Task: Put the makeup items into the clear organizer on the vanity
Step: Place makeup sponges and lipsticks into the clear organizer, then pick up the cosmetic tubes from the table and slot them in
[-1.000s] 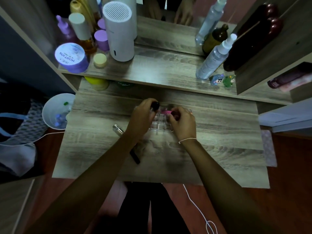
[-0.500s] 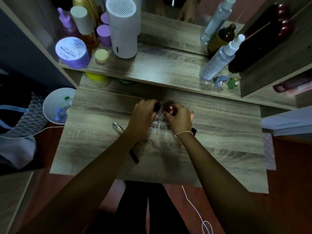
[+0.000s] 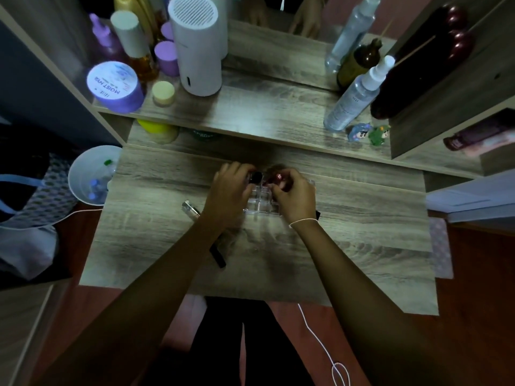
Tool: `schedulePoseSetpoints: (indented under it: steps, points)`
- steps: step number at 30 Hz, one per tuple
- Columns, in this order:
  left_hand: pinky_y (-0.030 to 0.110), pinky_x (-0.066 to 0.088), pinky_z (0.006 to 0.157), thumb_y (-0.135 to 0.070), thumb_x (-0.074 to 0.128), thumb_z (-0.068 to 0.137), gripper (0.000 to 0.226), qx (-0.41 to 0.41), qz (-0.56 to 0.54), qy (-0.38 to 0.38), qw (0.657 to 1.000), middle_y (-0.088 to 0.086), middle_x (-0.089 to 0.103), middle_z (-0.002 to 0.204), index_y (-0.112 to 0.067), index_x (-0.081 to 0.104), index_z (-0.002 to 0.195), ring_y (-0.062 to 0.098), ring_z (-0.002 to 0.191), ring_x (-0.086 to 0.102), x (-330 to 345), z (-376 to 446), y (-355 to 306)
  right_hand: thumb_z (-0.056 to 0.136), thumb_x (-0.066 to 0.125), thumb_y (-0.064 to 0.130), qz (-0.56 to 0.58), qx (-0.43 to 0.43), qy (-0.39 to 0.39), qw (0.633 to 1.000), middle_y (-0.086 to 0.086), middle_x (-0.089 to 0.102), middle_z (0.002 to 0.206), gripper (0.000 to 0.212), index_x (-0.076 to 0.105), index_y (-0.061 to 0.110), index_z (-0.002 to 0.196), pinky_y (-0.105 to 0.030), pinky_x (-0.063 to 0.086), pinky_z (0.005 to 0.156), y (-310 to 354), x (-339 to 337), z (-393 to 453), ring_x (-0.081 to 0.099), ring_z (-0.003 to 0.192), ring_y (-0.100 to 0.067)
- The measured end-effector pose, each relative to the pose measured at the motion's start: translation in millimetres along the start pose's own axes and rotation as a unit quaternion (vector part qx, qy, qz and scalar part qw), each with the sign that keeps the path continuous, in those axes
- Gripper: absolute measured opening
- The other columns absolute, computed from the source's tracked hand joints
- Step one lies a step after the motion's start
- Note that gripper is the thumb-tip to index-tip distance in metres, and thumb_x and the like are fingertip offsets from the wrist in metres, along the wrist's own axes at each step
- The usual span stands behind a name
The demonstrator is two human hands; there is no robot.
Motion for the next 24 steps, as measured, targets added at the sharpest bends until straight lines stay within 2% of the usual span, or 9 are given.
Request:
schedulePoseSetpoints:
  steps: [3, 5, 6, 10, 13, 15, 18, 21, 24]
  points:
    - [0.040, 0.041, 0.089, -0.009, 0.061, 0.087, 0.032, 0.010, -0.017, -0.041, 0.999, 0.016, 0.061, 0.118, -0.006, 0.058, 0.119, 0.032, 0.109, 0.052, -16, -12, 2, 0.078, 0.074, 0.012, 0.031, 0.001, -0.009, 0.999, -0.002, 0.068, 0.080, 0.034, 0.061, 0.017, 0.109, -0.020, 0.050, 0.074, 0, -6, -9, 0.063, 0.073, -0.012]
    - [0.036, 0.042, 0.086, -0.004, 0.060, 0.087, 0.028, -0.015, -0.047, -0.087, 0.995, 0.018, 0.062, 0.114, -0.004, 0.059, 0.115, 0.032, 0.106, 0.054, -31, -23, 13, 0.078, 0.074, 0.011, 0.060, 0.002, -0.022, 0.998, 0.005, 0.061, 0.070, 0.033, 0.058, 0.021, 0.106, -0.006, 0.044, 0.065, -1, -9, -18, 0.059, 0.066, -0.006]
    - [0.034, 0.043, 0.085, -0.003, 0.058, 0.088, 0.026, -0.037, -0.063, -0.110, 0.991, 0.017, 0.062, 0.113, -0.004, 0.059, 0.114, 0.030, 0.104, 0.055, -39, -30, 23, 0.078, 0.074, 0.010, 0.070, 0.001, -0.032, 0.997, 0.008, 0.057, 0.067, 0.032, 0.056, 0.022, 0.103, -0.004, 0.042, 0.061, -2, -11, -23, 0.056, 0.062, -0.002]
    - [0.032, 0.041, 0.088, -0.002, 0.054, 0.089, 0.025, -0.102, -0.056, -0.152, 0.982, 0.012, 0.063, 0.109, -0.010, 0.060, 0.112, 0.026, 0.103, 0.055, -54, -62, 64, 0.080, 0.071, 0.011, 0.081, 0.002, -0.054, 0.995, 0.009, 0.056, 0.067, 0.022, 0.054, 0.019, 0.092, -0.008, 0.040, 0.058, -7, -8, -47, 0.053, 0.057, 0.001]
    - [0.029, 0.036, 0.086, 0.000, 0.052, 0.088, 0.027, -0.113, -0.026, -0.127, 0.985, 0.015, 0.061, 0.109, -0.010, 0.060, 0.112, 0.030, 0.101, 0.053, -51, -83, 86, 0.081, 0.066, 0.011, 0.074, 0.000, -0.023, 0.997, 0.011, 0.057, 0.067, 0.020, 0.053, 0.025, 0.084, -0.016, 0.043, 0.060, -12, 10, -70, 0.053, 0.058, -0.001]
    - [0.033, 0.038, 0.087, 0.002, 0.053, 0.087, 0.030, -0.110, -0.015, -0.092, 0.989, 0.017, 0.060, 0.110, -0.010, 0.061, 0.113, 0.032, 0.100, 0.052, -46, -92, 95, 0.079, 0.068, 0.016, 0.053, 0.004, 0.030, 0.998, 0.011, 0.056, 0.065, 0.020, 0.053, 0.028, 0.083, -0.019, 0.041, 0.057, -15, 32, -84, 0.054, 0.059, -0.002]
    - [0.040, 0.043, 0.090, 0.002, 0.054, 0.087, 0.035, -0.099, -0.006, -0.044, 0.994, 0.018, 0.057, 0.118, -0.010, 0.060, 0.118, 0.035, 0.105, 0.050, -40, -98, 101, 0.078, 0.070, 0.019, 0.022, -0.018, 0.103, 0.994, 0.008, 0.059, 0.066, 0.014, 0.058, 0.025, 0.082, -0.021, 0.039, 0.058, -12, 66, -99, 0.056, 0.061, -0.009]
    - [0.048, 0.045, 0.095, 0.003, 0.056, 0.085, 0.043, -0.075, 0.019, 0.018, 0.997, 0.022, 0.050, 0.133, -0.011, 0.059, 0.126, 0.041, 0.114, 0.046, -33, -102, 99, 0.076, 0.070, 0.023, -0.014, -0.032, 0.157, 0.987, -0.001, 0.066, 0.074, 0.011, 0.060, 0.022, 0.081, -0.030, 0.046, 0.065, -4, 97, -109, 0.061, 0.072, -0.019]
    - [0.052, 0.044, 0.097, 0.001, 0.059, 0.086, 0.043, -0.065, 0.050, 0.046, 0.996, 0.026, 0.044, 0.141, -0.013, 0.059, 0.127, 0.046, 0.118, 0.044, -30, -104, 96, 0.073, 0.074, 0.034, -0.081, -0.058, 0.182, 0.978, -0.005, 0.063, 0.089, 0.025, 0.057, 0.020, 0.084, -0.038, 0.047, 0.073, 3, 117, -119, 0.056, 0.086, -0.025]
Point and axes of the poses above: each hand's wrist, its own z-axis towards the middle knuckle, its own x-axis out of the palm, y = z × x, the point moved 8 cm from there along z, towards the middle knuckle
